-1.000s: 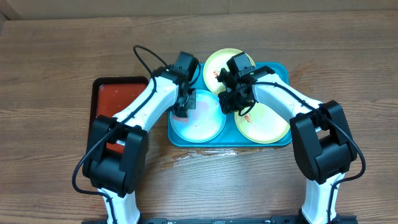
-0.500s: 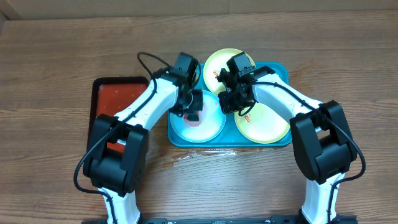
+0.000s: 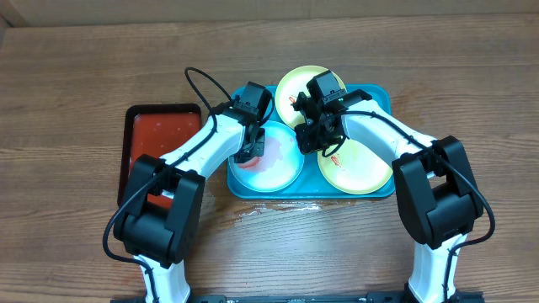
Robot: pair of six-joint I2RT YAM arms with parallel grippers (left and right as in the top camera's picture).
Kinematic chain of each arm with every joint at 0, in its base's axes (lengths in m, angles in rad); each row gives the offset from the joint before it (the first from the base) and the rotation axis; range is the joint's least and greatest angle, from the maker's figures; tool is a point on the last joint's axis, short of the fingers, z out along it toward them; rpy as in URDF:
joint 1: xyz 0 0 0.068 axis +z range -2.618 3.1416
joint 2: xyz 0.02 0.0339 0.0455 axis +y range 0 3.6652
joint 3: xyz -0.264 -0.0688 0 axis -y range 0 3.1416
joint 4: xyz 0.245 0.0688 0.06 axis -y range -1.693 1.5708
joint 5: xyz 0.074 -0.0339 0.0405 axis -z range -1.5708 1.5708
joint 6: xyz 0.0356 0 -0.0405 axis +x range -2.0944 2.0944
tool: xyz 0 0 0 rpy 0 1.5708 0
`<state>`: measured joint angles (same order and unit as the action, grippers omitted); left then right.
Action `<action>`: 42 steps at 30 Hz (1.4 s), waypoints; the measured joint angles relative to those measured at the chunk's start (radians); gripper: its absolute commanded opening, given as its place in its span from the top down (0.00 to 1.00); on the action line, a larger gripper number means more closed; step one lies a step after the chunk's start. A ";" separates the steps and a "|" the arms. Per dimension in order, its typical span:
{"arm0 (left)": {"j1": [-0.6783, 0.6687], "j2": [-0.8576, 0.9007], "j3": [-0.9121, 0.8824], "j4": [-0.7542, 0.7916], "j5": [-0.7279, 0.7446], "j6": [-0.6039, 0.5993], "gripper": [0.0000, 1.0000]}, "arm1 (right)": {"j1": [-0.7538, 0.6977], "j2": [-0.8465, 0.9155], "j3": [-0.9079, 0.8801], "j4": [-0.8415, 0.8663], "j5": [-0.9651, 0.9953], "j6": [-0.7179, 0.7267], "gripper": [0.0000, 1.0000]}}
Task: Clean dirty plates on tray and stack at the side
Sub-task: 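Grip the white plate rim with the right gripper, holding it steady, then scrub the white plate with the sponge in the left gripper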
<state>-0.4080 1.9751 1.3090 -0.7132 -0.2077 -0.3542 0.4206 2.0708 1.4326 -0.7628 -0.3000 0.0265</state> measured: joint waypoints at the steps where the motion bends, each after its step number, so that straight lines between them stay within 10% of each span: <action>1: 0.000 0.000 0.005 -0.009 -0.013 0.001 0.96 | 0.000 0.000 0.000 0.000 0.000 0.000 0.94; 7: 0.008 0.002 0.074 -0.041 0.029 0.015 0.96 | 0.000 0.000 0.000 0.000 0.001 0.001 0.94; 16: -0.003 0.002 0.092 -0.073 0.468 0.051 0.96 | 0.000 0.000 0.000 0.000 0.001 0.000 0.94; 42: -0.036 -0.004 -0.015 0.023 0.126 -0.037 0.96 | 0.000 0.000 0.000 0.003 0.000 0.001 0.95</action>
<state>-0.4442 1.9709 1.2938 -0.6899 -0.0814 -0.3912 0.4210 2.0708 1.4326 -0.7601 -0.3000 0.0277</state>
